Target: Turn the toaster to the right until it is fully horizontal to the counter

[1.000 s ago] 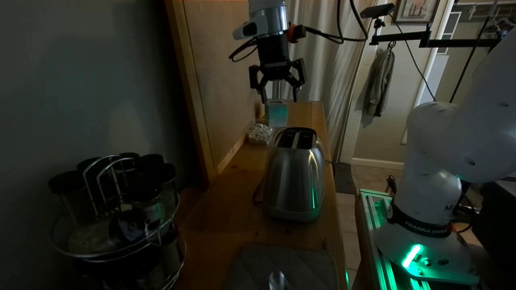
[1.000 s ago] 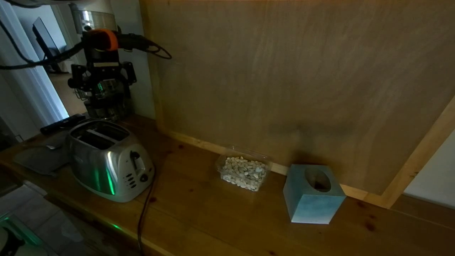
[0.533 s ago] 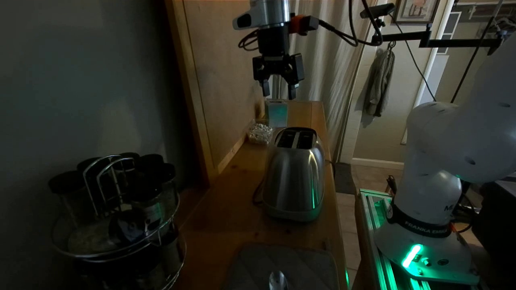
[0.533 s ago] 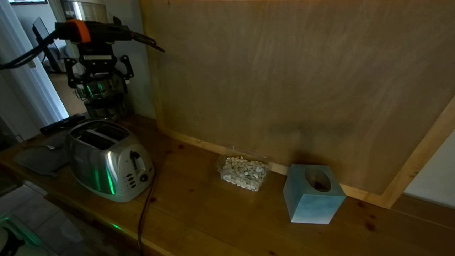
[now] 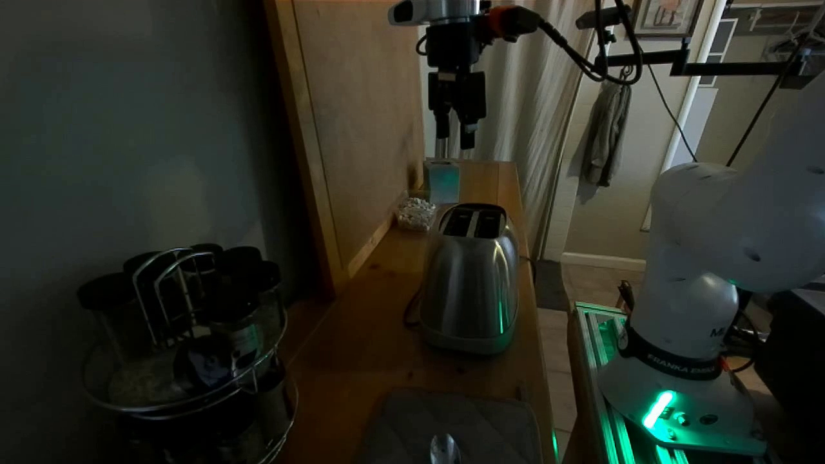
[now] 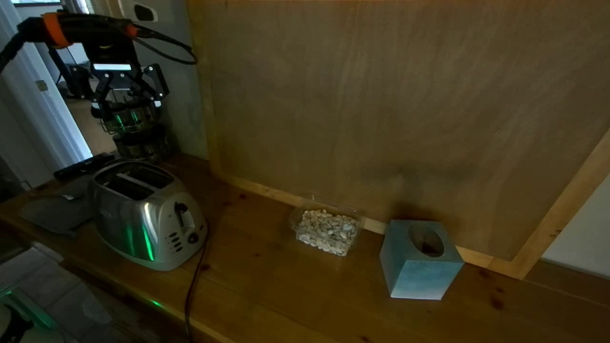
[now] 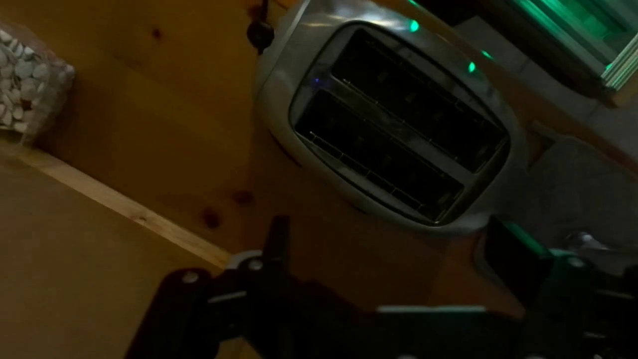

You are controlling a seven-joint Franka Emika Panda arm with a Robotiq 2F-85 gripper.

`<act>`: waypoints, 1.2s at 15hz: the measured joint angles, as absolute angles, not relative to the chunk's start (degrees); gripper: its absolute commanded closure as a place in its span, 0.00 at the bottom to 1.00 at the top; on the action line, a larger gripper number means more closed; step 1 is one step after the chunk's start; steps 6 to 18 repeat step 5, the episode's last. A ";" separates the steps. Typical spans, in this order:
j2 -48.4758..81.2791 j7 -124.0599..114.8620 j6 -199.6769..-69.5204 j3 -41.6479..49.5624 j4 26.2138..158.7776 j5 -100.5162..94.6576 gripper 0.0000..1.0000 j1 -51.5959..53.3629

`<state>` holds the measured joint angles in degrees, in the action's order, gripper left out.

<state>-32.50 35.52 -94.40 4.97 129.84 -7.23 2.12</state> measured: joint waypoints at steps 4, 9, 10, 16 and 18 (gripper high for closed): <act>-32.59 35.05 -94.40 5.10 130.01 -7.29 0.00 2.47; -32.56 35.05 -94.40 5.12 130.01 -7.29 0.00 2.47; -32.56 35.05 -94.40 5.12 130.01 -7.29 0.00 2.47; -32.56 35.05 -94.40 5.12 130.01 -7.29 0.00 2.47; -32.56 35.05 -94.40 5.12 130.01 -7.29 0.00 2.47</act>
